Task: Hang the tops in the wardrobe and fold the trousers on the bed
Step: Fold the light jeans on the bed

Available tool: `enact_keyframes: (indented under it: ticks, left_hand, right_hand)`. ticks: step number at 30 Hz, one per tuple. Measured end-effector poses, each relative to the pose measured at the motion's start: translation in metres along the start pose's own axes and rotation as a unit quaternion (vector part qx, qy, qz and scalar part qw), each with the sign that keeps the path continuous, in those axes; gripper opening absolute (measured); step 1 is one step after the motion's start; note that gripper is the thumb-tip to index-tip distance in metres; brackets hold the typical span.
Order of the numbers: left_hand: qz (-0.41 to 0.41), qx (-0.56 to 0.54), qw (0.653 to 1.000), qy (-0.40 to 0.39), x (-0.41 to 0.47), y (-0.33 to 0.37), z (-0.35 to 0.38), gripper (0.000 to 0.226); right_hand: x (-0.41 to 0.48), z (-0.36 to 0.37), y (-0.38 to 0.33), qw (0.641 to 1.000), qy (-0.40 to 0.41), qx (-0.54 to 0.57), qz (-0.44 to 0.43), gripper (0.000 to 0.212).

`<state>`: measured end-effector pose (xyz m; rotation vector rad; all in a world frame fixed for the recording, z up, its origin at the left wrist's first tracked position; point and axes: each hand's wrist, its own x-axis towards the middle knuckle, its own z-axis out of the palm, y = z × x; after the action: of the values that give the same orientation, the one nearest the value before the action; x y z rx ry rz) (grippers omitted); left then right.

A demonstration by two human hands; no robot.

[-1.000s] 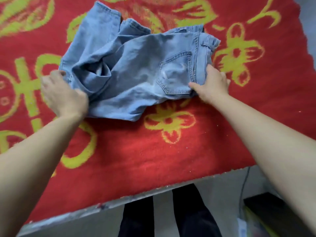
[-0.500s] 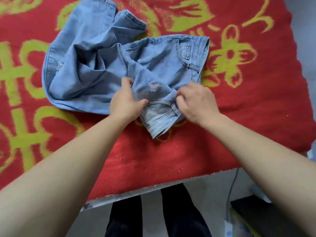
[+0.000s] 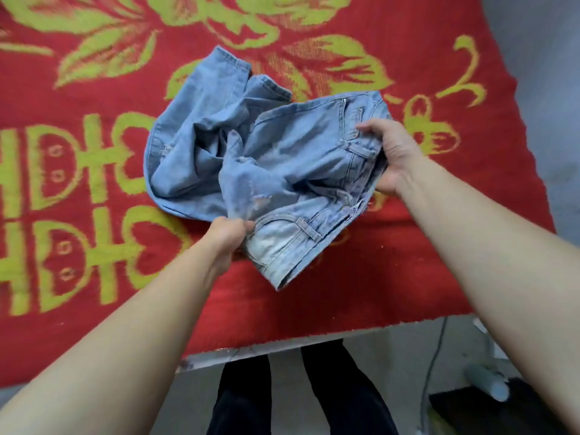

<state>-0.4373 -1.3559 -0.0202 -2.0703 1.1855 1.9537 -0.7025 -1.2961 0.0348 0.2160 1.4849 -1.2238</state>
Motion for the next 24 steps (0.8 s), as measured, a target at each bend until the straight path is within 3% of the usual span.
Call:
enact_keyframes:
  ticks: [4, 7, 11, 13, 15, 18, 21, 24]
  left_hand:
    - [0.023, -0.05, 0.998, 0.024, -0.067, 0.068, -0.071, 0.016]
    - [0.065, -0.103, 0.992, -0.03, -0.138, 0.14, -0.127, 0.025]
    - [0.134, -0.126, 0.983, -0.018, -0.231, 0.209, -0.192, 0.026]
    - [0.165, -0.127, 0.978, 0.014, -0.273, 0.232, -0.21, 0.025]
    - [0.208, -0.134, 0.968, 0.041, -0.314, 0.256, -0.222, 0.026]
    - [0.265, -0.163, 0.95, 0.026, -0.373, 0.286, -0.239, 0.032]
    - [0.344, -0.186, 0.92, 0.007, -0.431, 0.306, -0.251, 0.029]
    - [0.444, -0.198, 0.873, 0.026, -0.479, 0.318, -0.259, 0.028]
  right_hand:
    - [-0.076, 0.04, -0.055, 0.999, -0.013, 0.027, -0.041, 0.006]
    - [-0.141, 0.081, -0.108, 0.992, 0.034, 0.056, -0.11, 0.017]
    - [-0.233, 0.112, -0.183, 0.97, -0.03, 0.128, -0.203, 0.03]
    - [-0.274, 0.122, -0.209, 0.958, -0.043, 0.078, -0.272, 0.031]
    - [-0.303, 0.133, -0.217, 0.944, -0.02, -0.039, -0.327, 0.03]
    - [-0.324, 0.159, -0.2, 0.918, -0.029, -0.199, -0.341, 0.032]
    - [-0.332, 0.192, -0.171, 0.845, -0.071, -0.358, -0.39, 0.066]
    - [-0.342, 0.234, -0.141, 0.709, -0.126, -0.542, -0.433, 0.119]
